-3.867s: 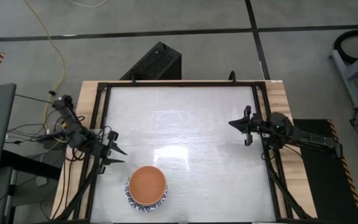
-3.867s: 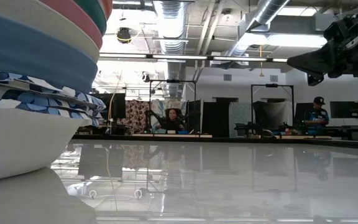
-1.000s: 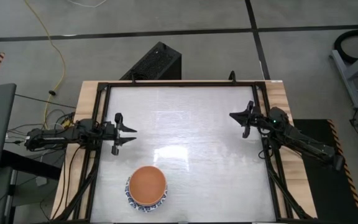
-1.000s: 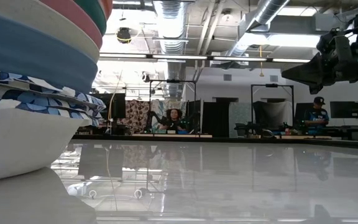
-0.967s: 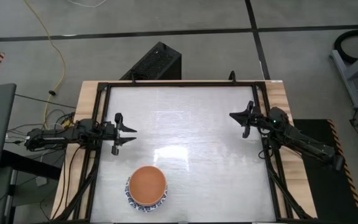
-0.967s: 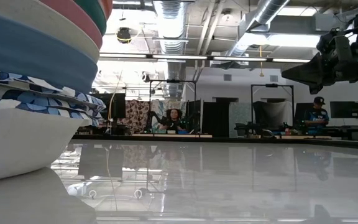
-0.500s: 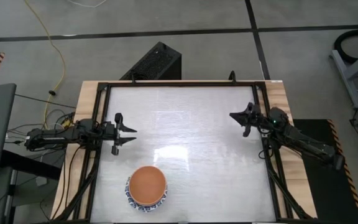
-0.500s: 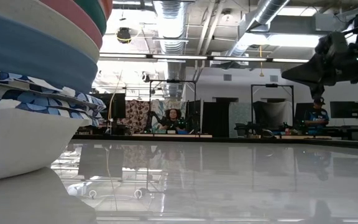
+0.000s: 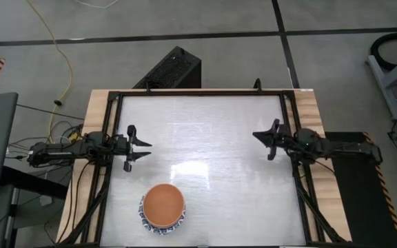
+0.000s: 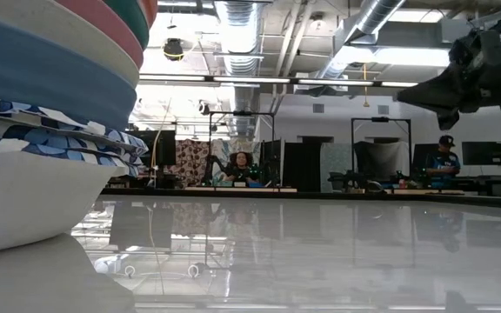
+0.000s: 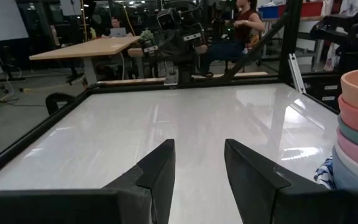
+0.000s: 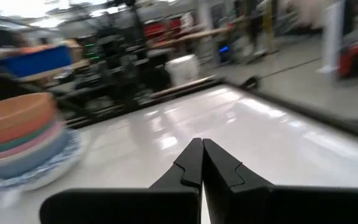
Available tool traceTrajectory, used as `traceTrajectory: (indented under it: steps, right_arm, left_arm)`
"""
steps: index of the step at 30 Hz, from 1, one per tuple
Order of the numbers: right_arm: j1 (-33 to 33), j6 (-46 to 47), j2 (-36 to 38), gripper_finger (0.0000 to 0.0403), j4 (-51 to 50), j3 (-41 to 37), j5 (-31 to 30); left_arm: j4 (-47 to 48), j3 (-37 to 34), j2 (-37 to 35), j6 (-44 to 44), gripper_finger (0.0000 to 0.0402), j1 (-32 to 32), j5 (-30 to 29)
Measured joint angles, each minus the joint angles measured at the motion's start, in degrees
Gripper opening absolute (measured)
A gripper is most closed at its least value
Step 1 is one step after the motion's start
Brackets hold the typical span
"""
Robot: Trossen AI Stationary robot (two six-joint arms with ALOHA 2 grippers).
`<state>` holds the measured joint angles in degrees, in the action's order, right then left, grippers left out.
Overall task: Nest bowls inside each other
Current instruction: Return to Home Position
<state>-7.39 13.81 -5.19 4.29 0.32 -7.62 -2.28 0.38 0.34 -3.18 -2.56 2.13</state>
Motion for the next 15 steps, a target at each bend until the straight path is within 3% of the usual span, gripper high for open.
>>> traceTrajectory:
  steps: [4,15]
  right_arm:
    - [4.04,-4.34,0.02,0.0025,1.10,0.00,-10.38]
    - [5.24,-7.90,0.01,0.0025,1.22,0.00,-9.09]
  left_arm:
    - [0.00,0.00,0.00,-0.01,0.0130,0.01,0.02]
    - [0.00,0.00,0.00,-0.02,0.0130,-0.01,0.01]
